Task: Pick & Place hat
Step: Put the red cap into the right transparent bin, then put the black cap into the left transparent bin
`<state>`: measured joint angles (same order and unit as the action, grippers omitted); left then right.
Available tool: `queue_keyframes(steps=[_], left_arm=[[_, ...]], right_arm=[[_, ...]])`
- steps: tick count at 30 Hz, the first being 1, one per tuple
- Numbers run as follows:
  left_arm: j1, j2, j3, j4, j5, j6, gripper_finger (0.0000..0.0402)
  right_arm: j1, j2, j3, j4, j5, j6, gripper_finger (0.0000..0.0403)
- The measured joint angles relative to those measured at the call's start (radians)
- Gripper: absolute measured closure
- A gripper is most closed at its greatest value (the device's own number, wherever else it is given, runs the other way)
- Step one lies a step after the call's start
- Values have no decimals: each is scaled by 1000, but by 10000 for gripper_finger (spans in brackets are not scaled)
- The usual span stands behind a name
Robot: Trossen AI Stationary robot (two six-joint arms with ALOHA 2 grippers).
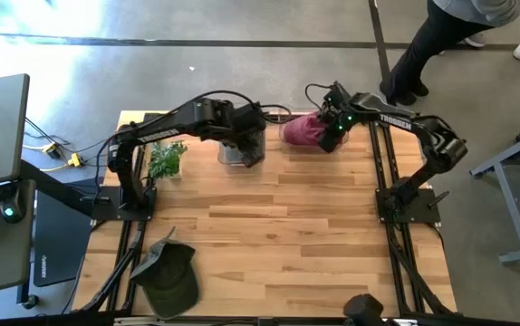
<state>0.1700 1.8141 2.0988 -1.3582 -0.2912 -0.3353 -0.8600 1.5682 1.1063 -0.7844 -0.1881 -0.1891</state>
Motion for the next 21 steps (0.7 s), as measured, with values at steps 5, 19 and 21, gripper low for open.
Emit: queue_keyframes(steps=[5,19,21], left_arm=[[-32,-63,1,-69,29,-9,204],[-220,-187,-11,-210,129,-120,204],[-264,-214,-46,-212,137,-157,204]], right_arm=[[-24,-1,-85,91,89,11,403],[-14,-102,45,49,23,63,400],[-3,-145,66,50,21,97,396]])
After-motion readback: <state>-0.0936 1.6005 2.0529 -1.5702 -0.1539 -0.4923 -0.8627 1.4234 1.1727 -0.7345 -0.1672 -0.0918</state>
